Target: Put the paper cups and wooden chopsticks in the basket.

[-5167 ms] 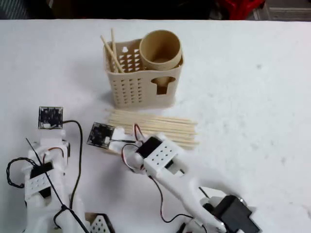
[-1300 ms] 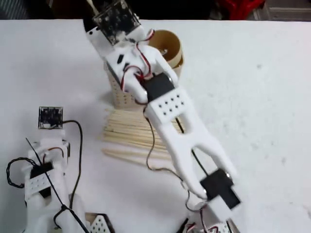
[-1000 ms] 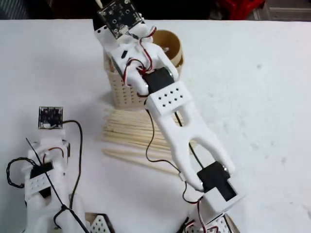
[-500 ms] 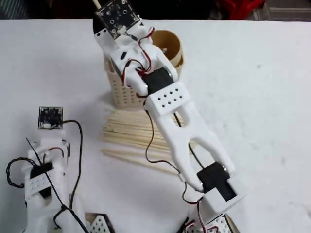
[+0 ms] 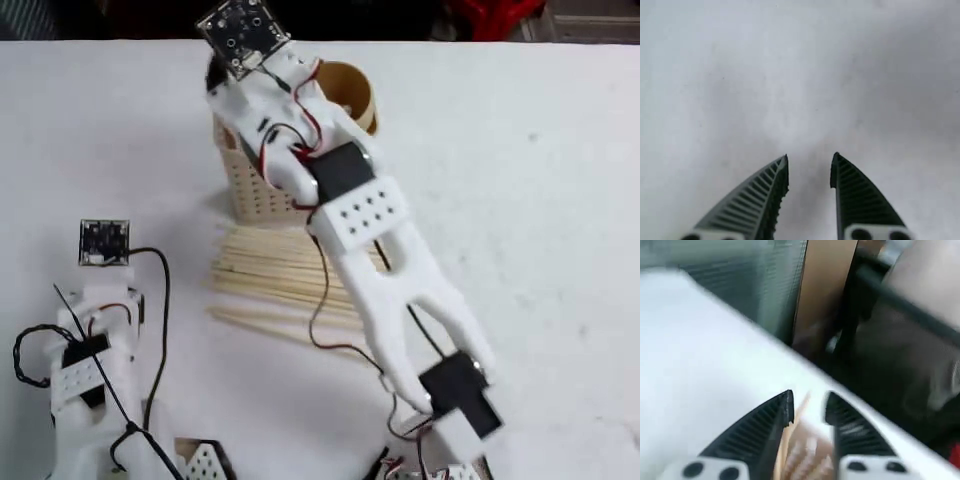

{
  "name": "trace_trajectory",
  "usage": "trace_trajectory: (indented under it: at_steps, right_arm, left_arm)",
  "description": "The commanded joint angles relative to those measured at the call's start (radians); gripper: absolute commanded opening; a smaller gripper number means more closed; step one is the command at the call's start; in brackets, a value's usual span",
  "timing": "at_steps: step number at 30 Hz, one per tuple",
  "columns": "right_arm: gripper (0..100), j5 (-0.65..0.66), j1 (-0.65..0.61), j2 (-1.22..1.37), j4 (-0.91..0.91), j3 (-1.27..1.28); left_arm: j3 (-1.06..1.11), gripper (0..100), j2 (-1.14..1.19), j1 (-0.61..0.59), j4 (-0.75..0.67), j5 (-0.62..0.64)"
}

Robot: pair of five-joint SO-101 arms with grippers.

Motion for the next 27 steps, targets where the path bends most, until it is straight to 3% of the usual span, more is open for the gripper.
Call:
trace_trajectory:
  at_steps: [1, 4, 7, 10, 15, 19, 22, 27]
  right_arm:
    - [1.9, 0.002, 0.001, -0.160, 0.453, -0.041]
    - [3.0, 0.032, -0.007, -0.217, 0.662, -0.041]
    - [3.5, 0.150, -0.051, -0.232, 0.802, -0.032]
    - [3.6, 0.216, -0.124, -0.240, 0.831, 0.092]
    - [3.7, 0.272, -0.202, -0.240, 0.601, 0.463]
    - [10.8, 0.301, -0.202, -0.232, 0.367, 0.724]
    - [14.9, 0.327, -0.205, -0.232, 0.274, 0.858]
    - [13.8, 0.328, -0.203, -0.231, 0.154, 0.996]
  left_arm:
    - [-0.006, 15, -0.024, -0.002, -0.011, -0.005]
    - [-0.006, 15, -0.024, -0.002, -0.011, -0.005]
    - [-0.006, 15, -0.024, -0.002, -0.011, -0.005]
    - [-0.006, 15, -0.024, -0.002, -0.011, -0.003]
    - [-0.006, 15, -0.024, -0.002, -0.011, -0.003]
    - [-0.006, 15, -0.024, -0.002, -0.011, -0.003]
    - [-0.006, 15, -0.024, -0.002, -0.011, -0.005]
    - [-0.006, 15, -0.024, -0.002, -0.011, -0.006]
